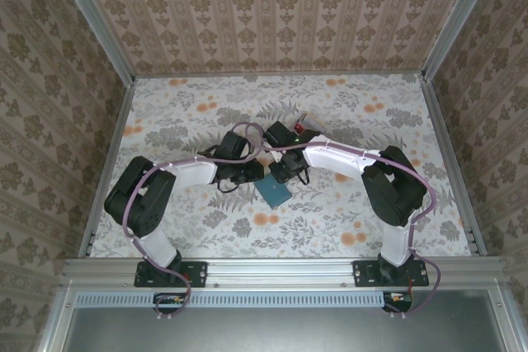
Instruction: Put the credit cards into the card holder
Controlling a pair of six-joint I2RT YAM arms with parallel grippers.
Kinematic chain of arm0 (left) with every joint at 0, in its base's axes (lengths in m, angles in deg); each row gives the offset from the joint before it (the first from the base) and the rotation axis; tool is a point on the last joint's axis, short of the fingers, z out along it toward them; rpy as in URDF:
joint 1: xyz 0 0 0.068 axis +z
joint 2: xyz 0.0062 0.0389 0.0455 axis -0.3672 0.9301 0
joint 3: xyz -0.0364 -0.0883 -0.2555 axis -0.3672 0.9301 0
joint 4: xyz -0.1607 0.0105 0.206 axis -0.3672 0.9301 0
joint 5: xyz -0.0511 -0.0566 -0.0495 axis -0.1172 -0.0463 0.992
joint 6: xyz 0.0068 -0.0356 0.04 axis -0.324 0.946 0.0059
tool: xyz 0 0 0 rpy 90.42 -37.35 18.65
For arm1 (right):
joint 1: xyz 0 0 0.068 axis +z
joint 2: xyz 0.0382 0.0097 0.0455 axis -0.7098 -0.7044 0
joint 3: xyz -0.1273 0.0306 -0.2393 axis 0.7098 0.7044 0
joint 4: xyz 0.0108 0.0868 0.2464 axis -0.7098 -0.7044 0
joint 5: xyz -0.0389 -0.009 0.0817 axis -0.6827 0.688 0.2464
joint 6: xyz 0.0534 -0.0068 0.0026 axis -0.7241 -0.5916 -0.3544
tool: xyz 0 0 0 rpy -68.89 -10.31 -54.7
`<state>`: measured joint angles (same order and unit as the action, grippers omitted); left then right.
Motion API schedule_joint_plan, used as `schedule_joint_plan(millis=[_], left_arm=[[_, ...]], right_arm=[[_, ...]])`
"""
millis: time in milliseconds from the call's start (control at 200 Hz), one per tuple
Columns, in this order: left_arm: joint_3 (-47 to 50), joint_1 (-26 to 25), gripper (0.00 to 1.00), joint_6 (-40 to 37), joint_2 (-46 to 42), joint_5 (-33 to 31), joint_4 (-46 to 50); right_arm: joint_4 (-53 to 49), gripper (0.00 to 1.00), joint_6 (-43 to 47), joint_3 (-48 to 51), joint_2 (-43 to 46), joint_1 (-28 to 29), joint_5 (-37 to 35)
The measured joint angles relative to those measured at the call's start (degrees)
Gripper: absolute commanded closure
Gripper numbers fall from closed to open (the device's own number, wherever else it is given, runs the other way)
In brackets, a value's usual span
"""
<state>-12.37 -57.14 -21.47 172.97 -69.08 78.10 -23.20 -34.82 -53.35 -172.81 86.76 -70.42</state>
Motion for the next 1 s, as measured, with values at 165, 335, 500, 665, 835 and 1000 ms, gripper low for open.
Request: schedule_joint_plan(millis=[165, 335, 500, 665, 835, 1000], left_arm=[[0.00, 0.00, 0.79, 0.28, 0.66, 0.17, -0.48], [0.00, 0.00, 0.79, 0.42, 0.70, 0.24, -0.63], [0.00, 0.00, 0.79, 0.42, 0.70, 0.31, -0.68], [0.00, 0.00, 0.79, 0.44, 0.70, 0.48, -0.72], [0.00, 0.00, 0.79, 0.59, 0.70, 0.68, -1.20], [0.04, 0.00, 0.79, 0.59, 0.70, 0.68, -1.60]], right_arm=[[-0.17, 0.83, 0.68, 0.00, 0.02, 0.00, -0.68], [-0.22, 0.89, 0.85, 0.00, 0.02, 0.00, -0.76], [-0.39, 0.93, 0.66, 0.02, 0.57, -0.13, 0.17], [0.28, 0.95, -1.05, 1.03, 3.43, -0.66, 3.41], [4.48, 0.96, -5.11, 5.01, 5.73, -1.05, 8.00], [7.93, 0.96, -7.91, 7.39, 5.70, -1.14, 10.95]])
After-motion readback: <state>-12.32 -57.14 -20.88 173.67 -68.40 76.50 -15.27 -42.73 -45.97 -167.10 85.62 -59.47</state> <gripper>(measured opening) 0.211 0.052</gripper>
